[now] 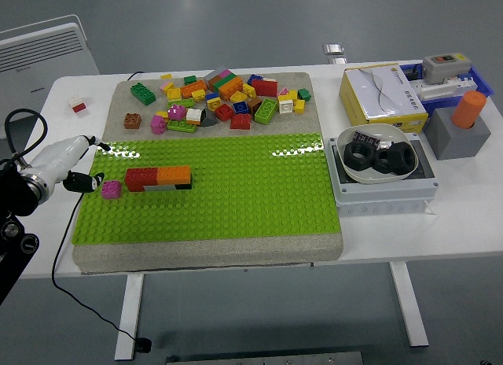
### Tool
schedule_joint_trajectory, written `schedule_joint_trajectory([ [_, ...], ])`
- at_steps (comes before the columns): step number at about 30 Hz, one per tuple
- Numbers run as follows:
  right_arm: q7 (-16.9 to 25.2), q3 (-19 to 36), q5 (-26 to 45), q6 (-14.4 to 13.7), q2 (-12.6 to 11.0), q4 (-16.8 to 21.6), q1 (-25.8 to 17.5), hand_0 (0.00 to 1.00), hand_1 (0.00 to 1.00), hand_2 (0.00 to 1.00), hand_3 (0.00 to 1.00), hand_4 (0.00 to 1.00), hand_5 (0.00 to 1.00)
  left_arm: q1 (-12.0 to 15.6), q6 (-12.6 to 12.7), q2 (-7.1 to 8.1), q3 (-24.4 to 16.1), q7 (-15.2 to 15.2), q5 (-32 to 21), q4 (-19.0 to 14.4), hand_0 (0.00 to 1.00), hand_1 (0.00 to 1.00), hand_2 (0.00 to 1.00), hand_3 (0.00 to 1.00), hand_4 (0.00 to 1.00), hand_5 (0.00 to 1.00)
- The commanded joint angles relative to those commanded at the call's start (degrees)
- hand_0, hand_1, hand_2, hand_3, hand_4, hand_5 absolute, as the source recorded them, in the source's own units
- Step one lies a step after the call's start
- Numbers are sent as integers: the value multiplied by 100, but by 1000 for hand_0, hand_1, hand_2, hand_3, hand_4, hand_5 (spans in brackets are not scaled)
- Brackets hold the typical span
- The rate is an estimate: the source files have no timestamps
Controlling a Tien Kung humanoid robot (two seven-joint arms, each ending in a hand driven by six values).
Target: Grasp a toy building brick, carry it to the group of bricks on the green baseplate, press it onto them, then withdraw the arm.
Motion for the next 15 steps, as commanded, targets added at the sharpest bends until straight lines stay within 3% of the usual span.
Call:
schedule_joint_trajectory([
  [15, -18, 0, 0, -5, -14, 22, -18, 672, 632, 680, 701, 712, 992, -175, -178, 54, 319, 48, 58, 248, 991, 969, 962, 745, 581, 2],
])
